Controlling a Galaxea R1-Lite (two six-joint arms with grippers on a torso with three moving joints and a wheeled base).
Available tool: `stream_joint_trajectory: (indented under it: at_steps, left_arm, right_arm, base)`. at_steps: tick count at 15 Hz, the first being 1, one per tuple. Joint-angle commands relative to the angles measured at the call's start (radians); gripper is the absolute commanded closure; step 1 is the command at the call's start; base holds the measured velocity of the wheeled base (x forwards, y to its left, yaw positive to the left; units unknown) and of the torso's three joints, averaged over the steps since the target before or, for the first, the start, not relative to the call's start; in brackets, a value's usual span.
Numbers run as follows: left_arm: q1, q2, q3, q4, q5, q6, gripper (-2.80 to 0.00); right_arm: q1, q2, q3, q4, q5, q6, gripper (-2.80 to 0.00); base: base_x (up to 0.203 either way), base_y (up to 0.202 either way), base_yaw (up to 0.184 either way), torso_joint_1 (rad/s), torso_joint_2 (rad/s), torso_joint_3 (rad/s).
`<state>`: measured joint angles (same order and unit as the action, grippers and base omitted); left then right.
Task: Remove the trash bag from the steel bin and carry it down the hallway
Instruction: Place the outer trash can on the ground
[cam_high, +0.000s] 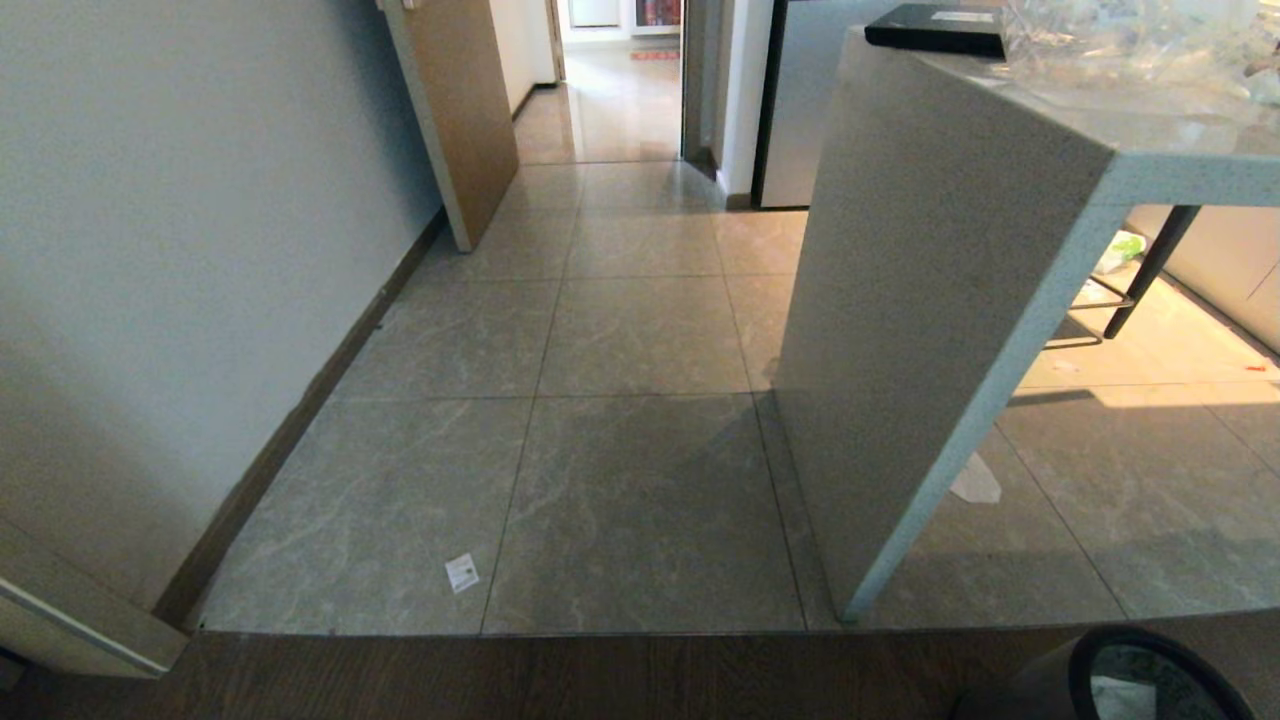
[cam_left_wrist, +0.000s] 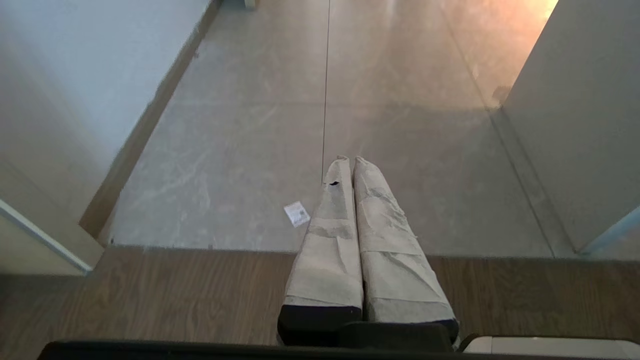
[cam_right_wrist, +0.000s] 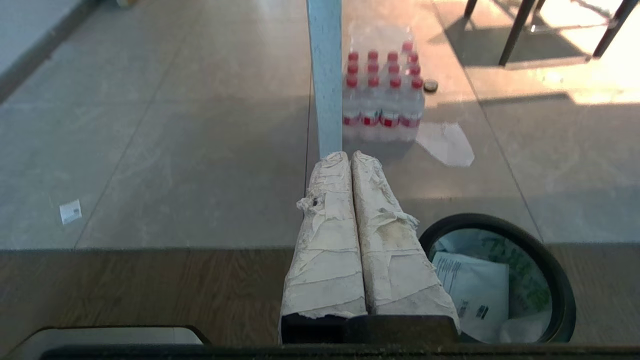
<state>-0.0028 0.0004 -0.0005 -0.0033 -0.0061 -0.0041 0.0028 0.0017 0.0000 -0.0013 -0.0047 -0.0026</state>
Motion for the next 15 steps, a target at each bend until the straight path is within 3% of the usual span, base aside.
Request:
stream_joint_trajectory:
  at_steps: [1,13,15]
  left_arm:
    - [0.000,0.000,-0.001,-0.001,0.000,0.001,0.00]
    - [0.000,0.000,-0.001,0.000,0.000,0.001,0.00]
    - [0.000,0.000,0.001,-0.001,0.000,0.001,0.00]
  right_arm:
    - [0.000,0.000,0.000,0.000,0.000,0.000,0.00]
    - [0.000,-0.002,0.000,-0.006,-0.002,0.005,0.00]
    - [0.001,0.018,-0.086,0.012,-0.007,-0.003,0.00]
  base:
    - [0.000,0.000,0.000,0.002,0.00,-0.211]
    - [0.000,0.000,0.000,0.003,0.00,-0.172]
    - [0.000,0.000,0.000,-0.001,0.00,-0.015]
